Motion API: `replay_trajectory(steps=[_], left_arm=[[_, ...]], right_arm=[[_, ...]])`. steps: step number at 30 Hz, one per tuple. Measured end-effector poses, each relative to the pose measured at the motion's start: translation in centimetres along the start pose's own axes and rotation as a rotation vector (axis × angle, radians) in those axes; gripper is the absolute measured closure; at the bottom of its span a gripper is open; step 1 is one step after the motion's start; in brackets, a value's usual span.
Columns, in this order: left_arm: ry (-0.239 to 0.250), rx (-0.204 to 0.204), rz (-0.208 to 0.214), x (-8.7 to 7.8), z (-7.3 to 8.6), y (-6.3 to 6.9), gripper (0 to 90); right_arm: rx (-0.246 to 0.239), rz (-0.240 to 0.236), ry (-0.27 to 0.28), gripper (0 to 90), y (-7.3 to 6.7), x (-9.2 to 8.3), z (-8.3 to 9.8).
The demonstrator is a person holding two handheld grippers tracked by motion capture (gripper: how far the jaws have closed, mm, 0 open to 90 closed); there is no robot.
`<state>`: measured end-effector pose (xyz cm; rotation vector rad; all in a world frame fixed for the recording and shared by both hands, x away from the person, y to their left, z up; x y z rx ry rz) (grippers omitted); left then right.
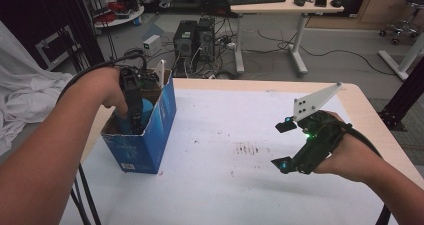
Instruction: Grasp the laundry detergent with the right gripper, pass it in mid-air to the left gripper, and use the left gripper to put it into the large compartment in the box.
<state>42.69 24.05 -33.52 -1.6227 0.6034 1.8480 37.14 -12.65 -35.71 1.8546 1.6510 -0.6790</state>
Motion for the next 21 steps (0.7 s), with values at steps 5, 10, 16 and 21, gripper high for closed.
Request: replay_trajectory(steps=[5,10,16,21], left_arm=[[0.004,0.026,0.0,1.0,-0.2,0.0,38.4],[0.036,0.029,0.01,1.9,-0.4,-0.1,38.4],[0.029,0.028,0.023,2.0,-0.3,-0.3,38.2],[0.035,0.017,0.04,2.0,-0.3,-0.3,36.8]], right_arm=[[0.003,0.001,0.002,0.8,0.0,0.0,-0.1],[0.002,0.001,0.001,0.8,-0.1,0.2,0.0],[0.006,0.004,0.001,0.8,0.0,0.2,0.1],[0.009,0.006,0.001,0.8,0.0,0.2,0.2]])
Point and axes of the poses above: each handheld gripper's, and its own axes: x roughly forward along the jaws, z roughly out of its underside, y roughly to its right, the point moved 6 cm from there along x, roughly forward along the jaws, and after that the axes turned 8 degrees about -x, right-handed, at the moved point
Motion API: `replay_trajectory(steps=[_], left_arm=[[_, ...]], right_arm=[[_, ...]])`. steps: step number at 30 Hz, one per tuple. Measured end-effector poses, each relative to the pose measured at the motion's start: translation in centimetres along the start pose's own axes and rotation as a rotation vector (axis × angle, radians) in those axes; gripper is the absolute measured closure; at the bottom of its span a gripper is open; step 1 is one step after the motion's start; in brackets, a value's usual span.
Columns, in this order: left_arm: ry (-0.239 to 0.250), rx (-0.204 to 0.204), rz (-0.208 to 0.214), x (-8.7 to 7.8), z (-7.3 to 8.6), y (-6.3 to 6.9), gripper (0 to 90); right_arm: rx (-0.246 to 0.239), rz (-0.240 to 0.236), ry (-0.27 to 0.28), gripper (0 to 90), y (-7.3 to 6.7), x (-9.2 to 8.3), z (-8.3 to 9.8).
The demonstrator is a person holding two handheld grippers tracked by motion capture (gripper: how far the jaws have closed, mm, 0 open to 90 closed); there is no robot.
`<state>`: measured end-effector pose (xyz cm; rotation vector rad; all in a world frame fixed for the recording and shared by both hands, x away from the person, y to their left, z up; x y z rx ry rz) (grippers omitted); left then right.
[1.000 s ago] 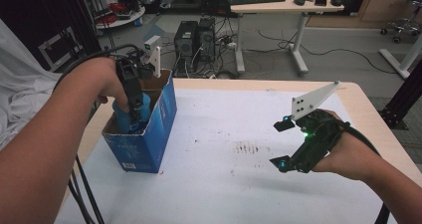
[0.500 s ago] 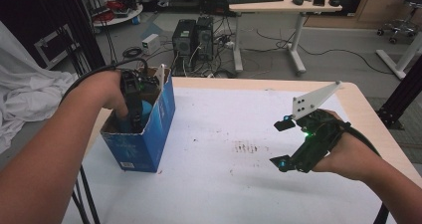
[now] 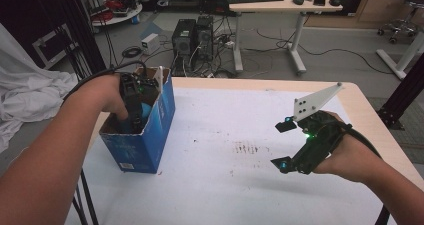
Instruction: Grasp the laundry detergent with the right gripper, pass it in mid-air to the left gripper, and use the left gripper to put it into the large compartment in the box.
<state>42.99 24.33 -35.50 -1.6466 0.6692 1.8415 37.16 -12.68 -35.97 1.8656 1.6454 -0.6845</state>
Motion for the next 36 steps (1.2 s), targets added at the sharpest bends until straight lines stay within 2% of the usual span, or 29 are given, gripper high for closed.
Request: replay_trajectory(steps=[2,5,12,19,27,32,36], left_arm=[[-0.005,0.007,-0.002,-0.1,0.0,-0.1,34.9],[0.014,-0.006,-0.001,-0.3,-0.1,0.1,30.4],[0.023,-0.011,0.009,-0.7,0.0,0.1,30.2],[0.025,-0.003,0.023,-1.3,0.1,0.4,25.5],[0.036,-0.017,0.008,-3.0,0.5,0.2,23.4],[0.052,-0.007,-0.014,-4.4,0.7,0.5,16.9],[0.062,-0.001,-0.01,-5.3,0.7,0.8,16.5]], right_arm=[[0.0,0.002,0.001,0.8,0.0,0.0,0.0],[0.0,0.001,0.002,0.8,0.0,-0.1,0.0],[-0.001,0.001,0.006,0.8,0.0,-0.2,0.0],[-0.001,0.0,0.008,0.8,0.0,-0.2,0.0],[-0.002,0.002,-0.002,0.8,0.1,-0.4,0.0],[-0.003,0.003,-0.014,0.8,0.2,-0.7,0.0],[-0.008,0.008,-0.033,0.8,0.5,-1.2,-0.2]])
Point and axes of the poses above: each handheld gripper's, and its own axes: x roughly forward along the jaws, z roughly out of its underside, y roughly to its right, the point moved 6 cm from there along x, roughly forward along the jaws, and after that the axes turned 8 degrees about -x, right-handed, at the moved point
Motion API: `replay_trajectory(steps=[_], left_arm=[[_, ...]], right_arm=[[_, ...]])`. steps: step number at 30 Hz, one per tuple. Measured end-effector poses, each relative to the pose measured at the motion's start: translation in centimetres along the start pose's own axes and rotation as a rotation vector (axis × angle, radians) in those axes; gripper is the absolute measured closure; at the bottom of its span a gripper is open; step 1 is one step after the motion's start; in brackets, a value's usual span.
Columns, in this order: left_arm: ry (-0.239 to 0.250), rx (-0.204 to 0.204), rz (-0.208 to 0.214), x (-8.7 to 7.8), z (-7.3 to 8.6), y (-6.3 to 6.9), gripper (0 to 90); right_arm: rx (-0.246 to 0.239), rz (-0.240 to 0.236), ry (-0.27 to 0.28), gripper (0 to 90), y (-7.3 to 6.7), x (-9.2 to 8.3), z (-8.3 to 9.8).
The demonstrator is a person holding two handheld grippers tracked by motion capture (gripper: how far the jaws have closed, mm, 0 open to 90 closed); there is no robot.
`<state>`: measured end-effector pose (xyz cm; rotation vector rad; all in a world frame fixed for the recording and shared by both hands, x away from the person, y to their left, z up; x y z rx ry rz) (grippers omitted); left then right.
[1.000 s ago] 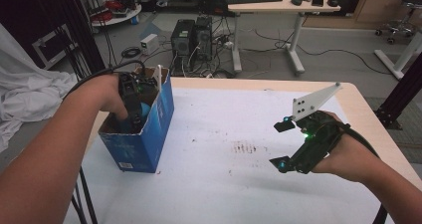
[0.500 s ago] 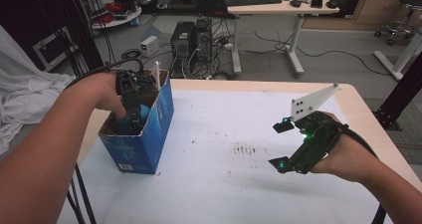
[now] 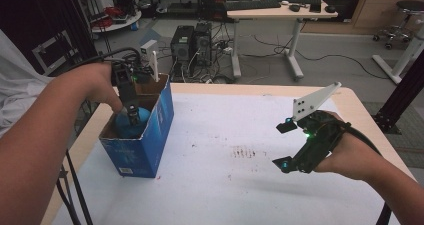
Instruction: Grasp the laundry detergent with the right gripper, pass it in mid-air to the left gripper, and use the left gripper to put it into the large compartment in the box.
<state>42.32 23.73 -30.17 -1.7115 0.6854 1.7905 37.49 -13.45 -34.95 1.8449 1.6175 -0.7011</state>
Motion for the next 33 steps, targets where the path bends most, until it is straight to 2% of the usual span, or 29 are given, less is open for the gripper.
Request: replay_trajectory(steps=[5,10,17,20,22,25,32,33], left_arm=[[0.003,0.018,-0.009,-0.8,-0.1,0.6,13.1],[0.014,0.069,-0.008,-1.4,-0.7,1.6,6.7],[0.038,0.151,0.028,-1.8,-1.9,3.9,6.2],[0.042,0.187,0.037,-1.9,-2.5,4.9,6.2],[0.046,0.207,0.04,-1.8,-2.9,5.5,2.3],[0.037,0.241,0.054,-1.6,-3.5,6.2,1.7],[0.019,0.307,0.086,-1.0,-4.4,7.9,1.7],[0.018,0.328,0.083,-1.0,-4.5,8.1,1.6]], right_arm=[[-0.011,-0.001,-0.03,0.8,0.2,-0.7,-0.3],[-0.021,-0.006,-0.085,0.8,0.5,-1.4,-0.5],[-0.043,-0.026,-0.192,0.8,1.3,-2.5,-0.5],[-0.046,-0.033,-0.255,0.8,1.6,-3.0,-0.5],[-0.068,-0.031,-0.3,0.8,1.8,-3.4,-0.5],[-0.092,-0.019,-0.373,0.8,2.3,-4.2,-0.6],[-0.122,-0.006,-0.494,0.8,3.1,-5.8,-0.8],[-0.126,-0.009,-0.512,0.8,3.2,-6.0,-0.8]])
Point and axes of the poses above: each handheld gripper's, and its own axes: x roughly forward along the jaws, z roughly out of its underside, y roughly to its right, the point moved 6 cm from there along x, roughly forward along the jaws, and after that the axes turned 8 degrees about -x, right-handed, at the moved point
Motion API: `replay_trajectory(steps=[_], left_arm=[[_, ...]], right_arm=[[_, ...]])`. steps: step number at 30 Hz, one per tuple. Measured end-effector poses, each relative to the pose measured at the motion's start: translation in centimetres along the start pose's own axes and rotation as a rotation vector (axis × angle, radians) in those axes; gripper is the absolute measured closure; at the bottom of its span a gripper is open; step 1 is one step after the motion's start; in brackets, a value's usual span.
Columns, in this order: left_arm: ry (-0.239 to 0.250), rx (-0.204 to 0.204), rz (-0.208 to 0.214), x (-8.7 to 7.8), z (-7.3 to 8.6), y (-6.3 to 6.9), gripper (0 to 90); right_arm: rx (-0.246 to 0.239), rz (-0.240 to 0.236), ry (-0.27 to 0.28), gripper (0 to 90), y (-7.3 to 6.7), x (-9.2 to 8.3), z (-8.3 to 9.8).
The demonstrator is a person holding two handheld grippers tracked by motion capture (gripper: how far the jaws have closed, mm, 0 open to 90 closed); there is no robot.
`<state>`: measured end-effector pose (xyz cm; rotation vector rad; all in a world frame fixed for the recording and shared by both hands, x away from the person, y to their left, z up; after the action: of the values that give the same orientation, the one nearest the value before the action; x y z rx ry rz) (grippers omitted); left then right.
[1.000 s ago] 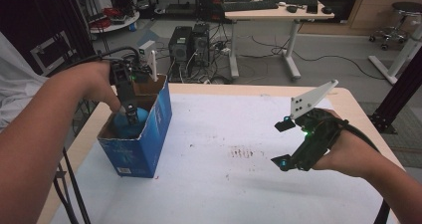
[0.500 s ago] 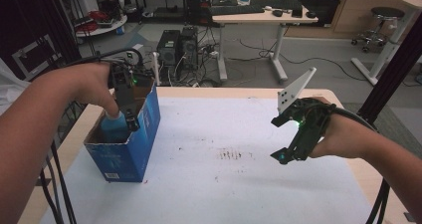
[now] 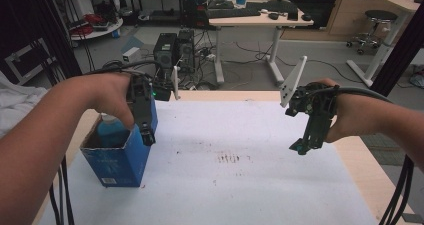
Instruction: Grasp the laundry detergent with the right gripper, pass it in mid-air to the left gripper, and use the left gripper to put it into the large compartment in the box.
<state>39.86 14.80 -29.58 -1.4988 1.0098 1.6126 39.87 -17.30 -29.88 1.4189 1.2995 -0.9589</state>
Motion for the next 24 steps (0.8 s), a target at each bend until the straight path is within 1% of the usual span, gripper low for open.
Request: replay_trajectory(steps=[1,4,7,9,11,15,16,17,19,22,23,24], left_arm=[[-0.003,0.011,0.001,0.1,-0.2,0.2,1.7],[0.0,0.034,0.003,0.3,-0.6,0.7,1.6],[0.003,0.047,0.013,0.6,-0.9,1.1,1.7],[0.004,0.059,0.016,0.7,-1.1,1.3,1.6],[0.003,0.058,0.015,0.9,-1.2,1.4,1.6],[-0.002,0.068,0.0,1.0,-1.5,1.3,1.7],[-0.007,0.073,-0.005,1.1,-1.5,1.3,1.7],[-0.005,0.073,-0.008,1.1,-1.6,1.4,1.7],[-0.004,0.082,0.001,1.2,-1.7,1.4,1.6],[-0.004,0.077,0.004,1.2,-1.8,1.4,1.7],[0.003,0.083,0.002,1.2,-1.9,1.4,1.7],[0.0,0.085,0.006,1.1,-1.9,1.4,1.7]], right_arm=[[-0.016,0.001,-0.017,0.8,0.1,-0.1,0.1],[-0.03,-0.006,-0.074,0.8,0.0,-0.2,0.3],[-0.039,-0.013,-0.101,0.8,-0.1,-0.2,0.2],[-0.044,-0.017,-0.101,0.8,-0.2,-0.1,0.0],[-0.05,-0.02,-0.102,0.8,-0.3,0.0,-0.1],[-0.057,-0.014,-0.097,0.8,-0.2,0.0,-0.3],[-0.049,-0.013,-0.099,0.8,-0.3,-0.1,-0.4],[-0.055,-0.009,-0.091,0.8,-0.2,-0.1,-0.4],[-0.055,-0.01,-0.088,0.8,-0.1,-0.1,-0.5],[-0.049,-0.014,-0.09,0.8,0.0,-0.1,-0.3],[-0.046,-0.014,-0.093,0.8,0.0,-0.1,-0.3],[-0.044,-0.016,-0.094,0.8,0.0,-0.1,-0.2]])
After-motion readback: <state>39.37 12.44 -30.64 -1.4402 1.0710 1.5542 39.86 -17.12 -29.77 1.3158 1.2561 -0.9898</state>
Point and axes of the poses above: each handheld gripper's, and its own axes: x roughly forward along the jaws, z roughly out of its underside, y roughly to its right, the point moved 6 cm from there along x, roughly forward along the jaws, and after that the axes turned 8 degrees about -x, right-handed, at the moved point
